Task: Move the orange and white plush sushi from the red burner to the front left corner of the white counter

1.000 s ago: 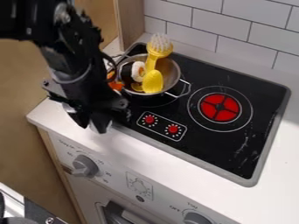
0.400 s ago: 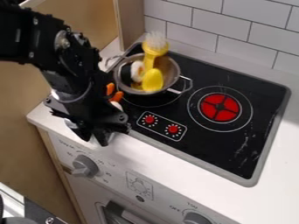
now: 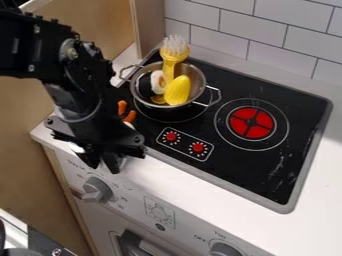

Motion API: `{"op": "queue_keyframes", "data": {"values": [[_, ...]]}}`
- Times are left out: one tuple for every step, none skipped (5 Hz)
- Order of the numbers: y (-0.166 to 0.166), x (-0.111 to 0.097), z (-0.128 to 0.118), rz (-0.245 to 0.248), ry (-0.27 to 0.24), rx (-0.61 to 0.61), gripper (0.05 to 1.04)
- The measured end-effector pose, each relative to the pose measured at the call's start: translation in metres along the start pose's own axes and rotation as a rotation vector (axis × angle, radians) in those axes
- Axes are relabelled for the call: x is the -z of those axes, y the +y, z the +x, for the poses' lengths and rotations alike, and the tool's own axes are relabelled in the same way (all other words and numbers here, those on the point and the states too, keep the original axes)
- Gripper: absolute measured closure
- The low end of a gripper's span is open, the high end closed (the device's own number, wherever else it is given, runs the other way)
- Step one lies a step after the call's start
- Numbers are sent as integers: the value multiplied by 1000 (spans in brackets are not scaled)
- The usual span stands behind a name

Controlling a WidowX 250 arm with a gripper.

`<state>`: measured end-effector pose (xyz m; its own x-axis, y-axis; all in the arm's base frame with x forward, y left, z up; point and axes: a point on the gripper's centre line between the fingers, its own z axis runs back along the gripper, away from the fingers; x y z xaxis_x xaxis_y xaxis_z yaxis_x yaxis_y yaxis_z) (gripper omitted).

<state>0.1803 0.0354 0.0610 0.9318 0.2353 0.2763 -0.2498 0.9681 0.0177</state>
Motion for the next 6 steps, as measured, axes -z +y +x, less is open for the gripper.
{"op": "queue_keyframes", "data": {"values": [[-1,-1,0,9,-3,-6,772],[-3,0,2,4,-12,-9,772],[-5,3,4,1,-16,-8,727],[-7,3,3,4,-14,-5,439],[-10,2,2,3,-1,-7,155],[-12,-1,0,10,21,-9,81]]}}
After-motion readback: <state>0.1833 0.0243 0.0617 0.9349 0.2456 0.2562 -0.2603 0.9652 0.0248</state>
